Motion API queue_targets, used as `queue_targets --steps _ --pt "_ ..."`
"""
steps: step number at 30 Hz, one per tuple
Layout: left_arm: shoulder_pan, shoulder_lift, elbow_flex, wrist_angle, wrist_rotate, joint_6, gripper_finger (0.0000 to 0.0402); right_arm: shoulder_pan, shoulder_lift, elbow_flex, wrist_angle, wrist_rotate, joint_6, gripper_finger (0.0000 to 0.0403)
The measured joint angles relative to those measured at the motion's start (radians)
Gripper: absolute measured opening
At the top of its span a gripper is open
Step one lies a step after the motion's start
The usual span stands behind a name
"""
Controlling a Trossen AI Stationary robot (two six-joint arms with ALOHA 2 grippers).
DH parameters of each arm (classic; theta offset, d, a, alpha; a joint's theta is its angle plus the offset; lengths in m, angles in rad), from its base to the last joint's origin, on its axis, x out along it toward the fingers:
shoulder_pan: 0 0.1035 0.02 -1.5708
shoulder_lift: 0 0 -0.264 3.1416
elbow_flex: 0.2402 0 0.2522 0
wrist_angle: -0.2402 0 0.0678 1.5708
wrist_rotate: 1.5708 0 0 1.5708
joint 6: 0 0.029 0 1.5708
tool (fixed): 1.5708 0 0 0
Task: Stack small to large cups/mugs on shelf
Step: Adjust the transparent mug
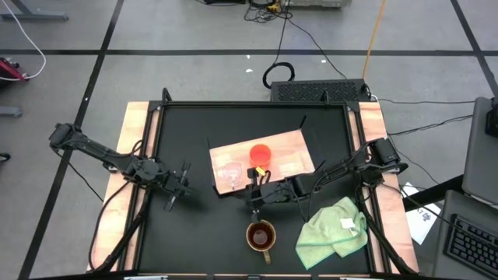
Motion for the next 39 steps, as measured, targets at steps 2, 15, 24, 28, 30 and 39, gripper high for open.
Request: queue_targets --steps 2,15,24,28,30,39 --pt "0.000 0.000 0.000 0.000 0.000 0.003 0.0019 0.001 0.000 0.000 0.019 -0.046 -0.008 0.0000" --pt "0.000 0.000 0.000 0.001 0.000 0.003 0.0019 -0.029 0.018 -0.001 0.069 -0.148 -0.006 0.0000" --pt "0.000 0.000 0.000 0.000 0.000 0.002 0.0019 -0.058 0.094 0.029 0.081 -0.147 -0.012 0.0000" --pt "0.000 0.000 0.000 -0.003 0.006 0.000 0.0019 -0.061 0.101 0.044 0.034 -0.142 -0.008 0.0000" --pt "0.000 0.000 0.000 -0.007 0.008 0.000 0.0019 -0.058 0.098 0.045 0.030 -0.092 -0.006 0.0000" --pt "0.000 0.000 0.000 -0.008 0.011 0.003 0.0019 -0.051 0.099 0.045 -0.021 -0.032 0.024 0.0000"
